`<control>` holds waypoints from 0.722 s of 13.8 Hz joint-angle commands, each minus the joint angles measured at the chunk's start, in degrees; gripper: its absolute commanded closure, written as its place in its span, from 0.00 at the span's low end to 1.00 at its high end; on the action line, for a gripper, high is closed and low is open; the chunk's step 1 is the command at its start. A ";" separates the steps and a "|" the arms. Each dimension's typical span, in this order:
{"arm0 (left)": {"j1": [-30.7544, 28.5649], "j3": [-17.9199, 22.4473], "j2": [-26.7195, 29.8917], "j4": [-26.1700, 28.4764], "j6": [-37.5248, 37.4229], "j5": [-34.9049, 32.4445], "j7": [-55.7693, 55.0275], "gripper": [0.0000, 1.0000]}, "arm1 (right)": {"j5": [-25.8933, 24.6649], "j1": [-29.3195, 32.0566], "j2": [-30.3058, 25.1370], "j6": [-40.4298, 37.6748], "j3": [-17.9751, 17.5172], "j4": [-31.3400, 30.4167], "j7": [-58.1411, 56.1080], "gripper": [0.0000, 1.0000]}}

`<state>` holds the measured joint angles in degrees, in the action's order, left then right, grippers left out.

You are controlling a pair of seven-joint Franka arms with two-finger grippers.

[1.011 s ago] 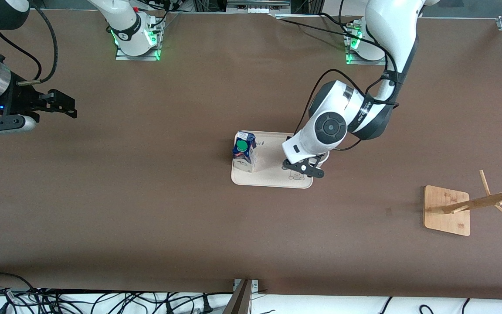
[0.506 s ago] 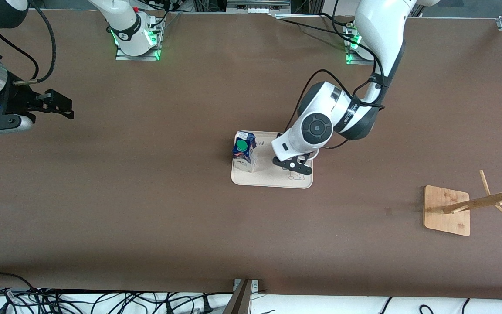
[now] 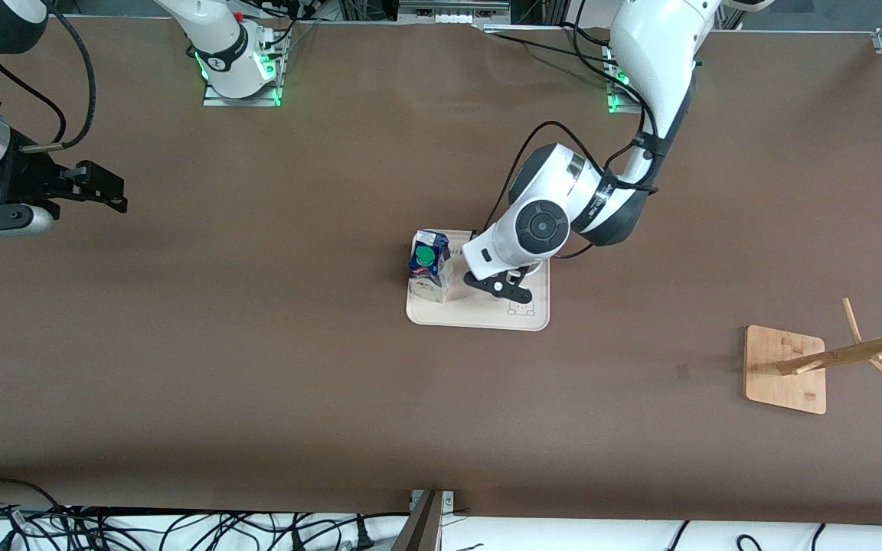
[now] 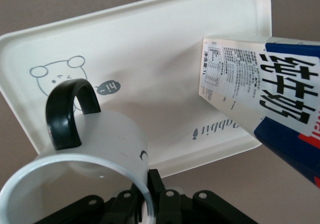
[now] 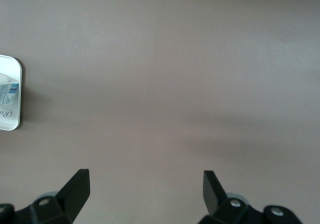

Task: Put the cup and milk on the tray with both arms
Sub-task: 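Lower the white mug onto the tray beside the carton with the left gripper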

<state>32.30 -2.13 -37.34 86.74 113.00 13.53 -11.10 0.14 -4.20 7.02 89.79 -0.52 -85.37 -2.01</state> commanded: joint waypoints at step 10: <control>0.39 0.81 -3.97 -2.71 -0.50 0.45 1.16 1.00 | -0.84 0.68 0.53 2.40 -1.06 0.46 0.07 0.00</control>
<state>32.40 -1.86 -40.03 85.85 113.04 13.53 -10.96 0.12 -4.13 7.48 91.98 -0.62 -85.37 -2.01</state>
